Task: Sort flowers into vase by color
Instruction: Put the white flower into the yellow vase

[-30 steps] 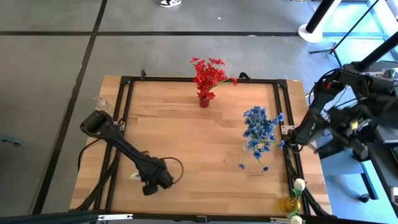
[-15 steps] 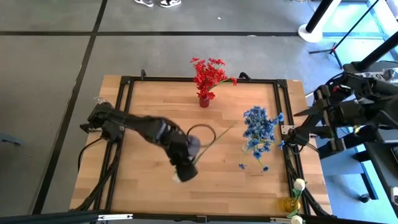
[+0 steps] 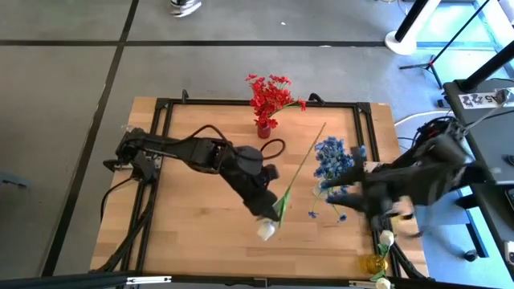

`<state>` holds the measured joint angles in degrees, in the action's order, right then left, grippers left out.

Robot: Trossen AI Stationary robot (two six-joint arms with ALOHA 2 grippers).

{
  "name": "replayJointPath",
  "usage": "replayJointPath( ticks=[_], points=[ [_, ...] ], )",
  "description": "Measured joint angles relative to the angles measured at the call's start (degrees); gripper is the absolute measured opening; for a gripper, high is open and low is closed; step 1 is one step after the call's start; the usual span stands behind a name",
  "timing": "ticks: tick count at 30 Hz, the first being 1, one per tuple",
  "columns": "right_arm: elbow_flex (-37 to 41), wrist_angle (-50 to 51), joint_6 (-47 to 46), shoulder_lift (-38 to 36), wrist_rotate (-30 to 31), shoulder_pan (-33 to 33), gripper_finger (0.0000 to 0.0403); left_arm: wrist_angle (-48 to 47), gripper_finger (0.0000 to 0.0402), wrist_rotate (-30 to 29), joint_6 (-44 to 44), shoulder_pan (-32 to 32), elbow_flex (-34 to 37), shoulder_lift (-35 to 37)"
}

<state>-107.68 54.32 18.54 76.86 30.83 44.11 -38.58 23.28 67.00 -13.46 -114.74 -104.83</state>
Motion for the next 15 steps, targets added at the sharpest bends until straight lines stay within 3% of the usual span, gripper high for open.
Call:
replayJointPath(
  ticks=[7,15],
  points=[
    [0.1,-0.6,31.2,6.6,17.2,-2.2,0.0172,2.4,0.0008,-3.5,11.1,0.6,0.0,0.0],
    [0.1,-0.6,45.2,10.4,20.2,-5.5,0.0172,12.7,0.0009,-5.2,19.7,1.1,0.0,0.0]
  ],
)
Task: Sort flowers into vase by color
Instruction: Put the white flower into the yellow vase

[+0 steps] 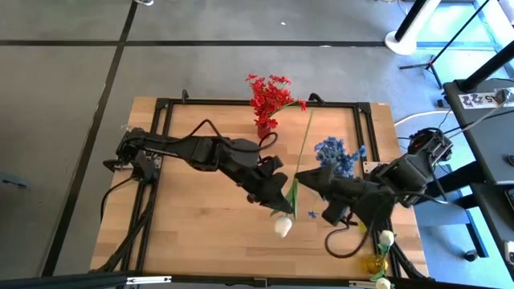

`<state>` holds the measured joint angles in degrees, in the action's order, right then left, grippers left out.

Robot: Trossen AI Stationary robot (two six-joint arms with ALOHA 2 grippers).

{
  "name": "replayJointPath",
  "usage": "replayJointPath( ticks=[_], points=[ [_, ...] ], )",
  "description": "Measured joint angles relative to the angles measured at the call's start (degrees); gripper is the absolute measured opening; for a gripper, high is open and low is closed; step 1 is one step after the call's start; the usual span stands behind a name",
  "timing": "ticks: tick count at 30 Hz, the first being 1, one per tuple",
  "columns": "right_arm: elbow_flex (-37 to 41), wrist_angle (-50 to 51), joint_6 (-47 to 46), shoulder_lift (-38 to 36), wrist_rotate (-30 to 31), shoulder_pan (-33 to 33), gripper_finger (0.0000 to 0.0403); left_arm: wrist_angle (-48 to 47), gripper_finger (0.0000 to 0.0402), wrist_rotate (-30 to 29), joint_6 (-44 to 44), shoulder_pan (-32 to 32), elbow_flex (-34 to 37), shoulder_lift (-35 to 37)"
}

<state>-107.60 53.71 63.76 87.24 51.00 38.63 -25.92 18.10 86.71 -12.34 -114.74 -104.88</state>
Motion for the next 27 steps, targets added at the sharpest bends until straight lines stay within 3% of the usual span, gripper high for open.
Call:
replayJointPath(
  ticks=[8,16,23,27],
  points=[
    [0.0,-1.7,1.4,2.6,-1.0,-1.9,0.0156,0.0,0.001,-0.7,0.0,-0.2,0.0,0.0],
    [0.0,-4.4,1.5,3.9,-0.1,-0.7,0.0015,0.3,0.0026,-3.5,-6.5,-0.5,0.0,0.0],
    [0.0,-6.2,1.0,3.2,0.0,0.2,0.0009,1.3,0.0099,-5.5,-17.3,-0.3,0.0,1.5],
    [0.0,-7.7,-0.8,0.3,0.0,0.9,0.001,0.7,0.0122,-4.7,-27.0,-0.7,0.0,4.8]
  ],
)
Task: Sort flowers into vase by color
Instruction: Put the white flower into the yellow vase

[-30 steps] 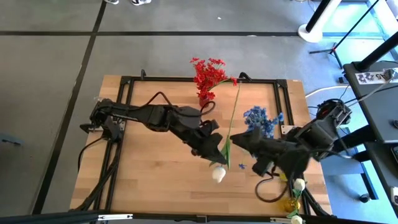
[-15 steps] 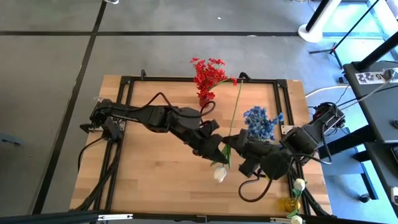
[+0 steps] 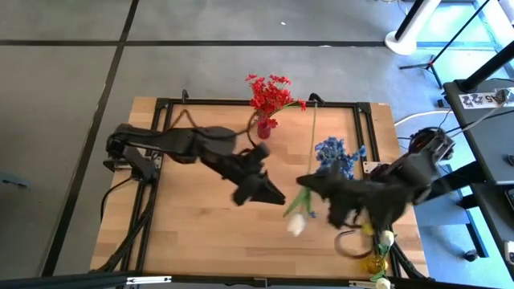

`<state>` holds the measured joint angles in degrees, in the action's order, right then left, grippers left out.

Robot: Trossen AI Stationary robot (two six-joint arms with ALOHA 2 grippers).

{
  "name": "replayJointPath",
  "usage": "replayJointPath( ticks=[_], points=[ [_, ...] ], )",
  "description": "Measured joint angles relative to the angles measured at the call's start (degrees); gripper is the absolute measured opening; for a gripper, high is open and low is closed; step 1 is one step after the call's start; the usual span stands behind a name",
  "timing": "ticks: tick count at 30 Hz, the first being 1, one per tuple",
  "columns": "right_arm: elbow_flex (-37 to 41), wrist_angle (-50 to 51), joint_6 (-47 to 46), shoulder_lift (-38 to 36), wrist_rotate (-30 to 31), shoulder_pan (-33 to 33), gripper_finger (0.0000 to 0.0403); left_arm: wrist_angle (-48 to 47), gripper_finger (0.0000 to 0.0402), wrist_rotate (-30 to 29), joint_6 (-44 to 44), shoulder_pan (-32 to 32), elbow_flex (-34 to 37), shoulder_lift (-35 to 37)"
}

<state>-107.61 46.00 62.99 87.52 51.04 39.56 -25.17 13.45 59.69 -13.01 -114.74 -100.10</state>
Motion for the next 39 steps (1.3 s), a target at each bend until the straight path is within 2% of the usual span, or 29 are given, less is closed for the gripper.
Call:
replayJointPath(
  ticks=[3,5,11,15,18,22,26,31,33,39],
  points=[
    [0.0,-1.9,-1.1,-3.9,-1.4,1.0,0.0006,-0.2,0.0125,0.0,-8.2,-1.0,0.0,2.8],
    [0.0,-3.8,-5.9,-7.2,-4.4,2.1,0.0008,0.0,0.0126,-1.7,-11.6,-2.1,0.0,4.7],
    [0.0,-5.8,-37.3,-19.0,-24.2,3.3,0.0005,0.7,0.0126,-13.7,-21.8,-5.6,0.0,8.6],
    [-0.1,-3.8,-59.2,-24.8,-36.9,3.2,0.0009,1.2,0.0126,-21.2,-22.7,-5.9,0.0,9.1],
    [-0.1,-0.9,-70.3,-26.3,-48.0,3.2,0.0005,2.0,0.0126,-25.2,-22.5,-5.4,0.0,9.1],
    [0.7,1.3,-79.2,-25.7,-57.9,3.7,0.0005,1.8,0.0126,-26.3,-23.8,-4.6,0.0,9.0],
    [5.6,0.3,-80.9,-26.2,-57.7,8.5,0.0004,1.6,0.0126,-26.4,-27.7,-3.7,0.0,8.9],
    [13.4,-14.1,-82.1,-26.3,-57.8,16.6,0.0005,1.5,0.0126,-26.4,-28.4,-3.6,0.0,8.9],
    [15.6,-18.2,-81.0,-26.3,-56.0,19.6,0.0005,1.2,0.0126,-26.4,-28.4,-3.6,0.0,8.9],
    [21.6,-19.1,-80.9,-26.7,-47.7,27.4,0.0004,0.7,0.0126,-26.4,-28.4,-3.6,0.0,8.9]
  ],
)
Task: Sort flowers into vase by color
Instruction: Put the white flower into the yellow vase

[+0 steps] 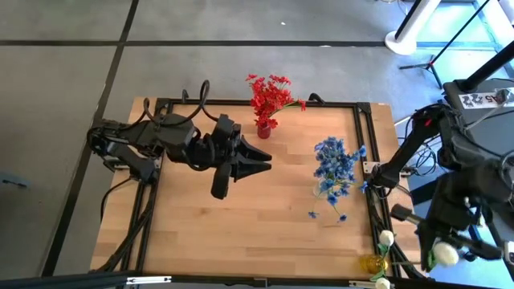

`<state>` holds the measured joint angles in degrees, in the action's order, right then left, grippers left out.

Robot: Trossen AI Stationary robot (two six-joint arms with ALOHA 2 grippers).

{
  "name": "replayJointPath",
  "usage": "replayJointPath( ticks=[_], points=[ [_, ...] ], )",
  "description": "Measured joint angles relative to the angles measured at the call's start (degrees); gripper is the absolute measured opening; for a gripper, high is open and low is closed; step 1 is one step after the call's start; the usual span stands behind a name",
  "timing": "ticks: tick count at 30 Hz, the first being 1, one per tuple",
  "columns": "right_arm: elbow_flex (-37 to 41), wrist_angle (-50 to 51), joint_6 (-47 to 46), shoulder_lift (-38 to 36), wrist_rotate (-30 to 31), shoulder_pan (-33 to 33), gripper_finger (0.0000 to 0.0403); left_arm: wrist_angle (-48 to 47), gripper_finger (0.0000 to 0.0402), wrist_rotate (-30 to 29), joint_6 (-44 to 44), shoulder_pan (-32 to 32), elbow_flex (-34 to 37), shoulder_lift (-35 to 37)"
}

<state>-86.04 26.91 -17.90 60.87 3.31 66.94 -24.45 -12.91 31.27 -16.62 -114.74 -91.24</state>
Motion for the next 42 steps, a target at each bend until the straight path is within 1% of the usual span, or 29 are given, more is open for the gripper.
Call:
replayJointPath(
  ticks=[4,8,11,16,22,27,32,36,42],
  points=[
    [4.1,-0.3,-0.2,-0.3,6.0,4.8,0.0005,-0.5,0.0126,0.0,0.1,0.0,0.0,0.0],
    [9.1,-1.3,-2.9,-1.1,7.9,8.0,0.0005,-0.6,0.0126,0.1,3.0,-0.4,0.0,0.0],
    [13.2,-4.7,-3.2,-1.7,9.7,9.1,0.0005,-0.3,0.0126,0.2,4.4,-0.4,0.0,0.0],
    [19.9,-10.1,-4.5,-2.5,10.0,9.6,0.0005,-0.3,0.0126,0.2,4.3,-0.4,0.0,0.0],
    [25.6,-10.9,-7.6,-3.1,9.7,9.6,0.0006,-0.4,0.0126,0.3,5.6,-0.7,0.0,0.0],
    [28.2,-11.4,-8.3,-4.1,9.8,9.6,0.0006,-0.4,0.0126,0.4,5.7,-1.0,0.0,0.0],
    [30.8,-15.3,-8.2,-4.1,9.8,9.6,0.0006,-0.4,0.0126,0.3,5.7,-1.0,0.0,0.0],
    [32.6,-16.5,-8.2,-4.1,10.1,9.6,0.0006,-0.4,0.0126,0.4,6.5,-1.0,0.0,0.0],
    [33.3,-15.1,-8.8,-4.1,8.1,9.6,0.0019,-0.5,0.0126,0.4,7.1,-0.6,0.0,0.0]
  ],
)
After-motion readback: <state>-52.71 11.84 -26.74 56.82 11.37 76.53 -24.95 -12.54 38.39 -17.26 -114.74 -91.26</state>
